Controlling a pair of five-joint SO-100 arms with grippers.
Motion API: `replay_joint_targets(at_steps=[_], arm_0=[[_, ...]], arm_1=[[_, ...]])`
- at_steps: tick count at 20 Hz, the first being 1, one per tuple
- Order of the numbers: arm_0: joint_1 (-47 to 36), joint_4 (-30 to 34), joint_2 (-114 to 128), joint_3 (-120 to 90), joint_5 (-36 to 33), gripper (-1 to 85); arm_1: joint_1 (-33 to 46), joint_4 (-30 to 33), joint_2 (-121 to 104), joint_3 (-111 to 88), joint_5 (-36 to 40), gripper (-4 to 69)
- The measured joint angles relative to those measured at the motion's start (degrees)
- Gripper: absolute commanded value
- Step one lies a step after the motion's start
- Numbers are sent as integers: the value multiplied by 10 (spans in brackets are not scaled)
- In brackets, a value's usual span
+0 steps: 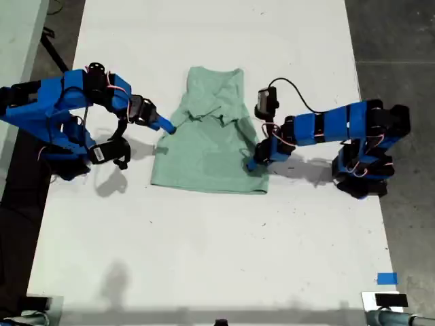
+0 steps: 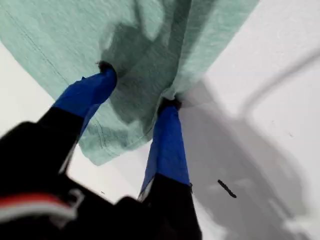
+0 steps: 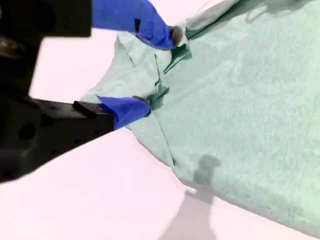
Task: Fold t-shirt
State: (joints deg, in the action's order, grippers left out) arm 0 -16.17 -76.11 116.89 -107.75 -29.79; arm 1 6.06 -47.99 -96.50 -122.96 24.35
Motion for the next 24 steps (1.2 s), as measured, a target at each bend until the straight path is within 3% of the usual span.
replay_joint_targets(at_steps=[3, 9, 11, 14, 20, 24], arm_0=[[0, 2, -2, 0, 0, 216], [0, 11, -8, 0, 0, 216], [0, 12, -11, 0, 0, 216], [1, 12, -11, 0, 0, 216], [1, 12, -12, 0, 0, 215], [1, 12, -12, 0, 0, 214]], arm_1=[[0, 1, 0, -1, 0, 211], [0, -125, -50, 47, 11, 229], [0, -135, -58, 53, 16, 229], [0, -120, -57, 47, 20, 229], [4, -14, 13, -6, 33, 231], [7, -11, 21, -3, 47, 225]])
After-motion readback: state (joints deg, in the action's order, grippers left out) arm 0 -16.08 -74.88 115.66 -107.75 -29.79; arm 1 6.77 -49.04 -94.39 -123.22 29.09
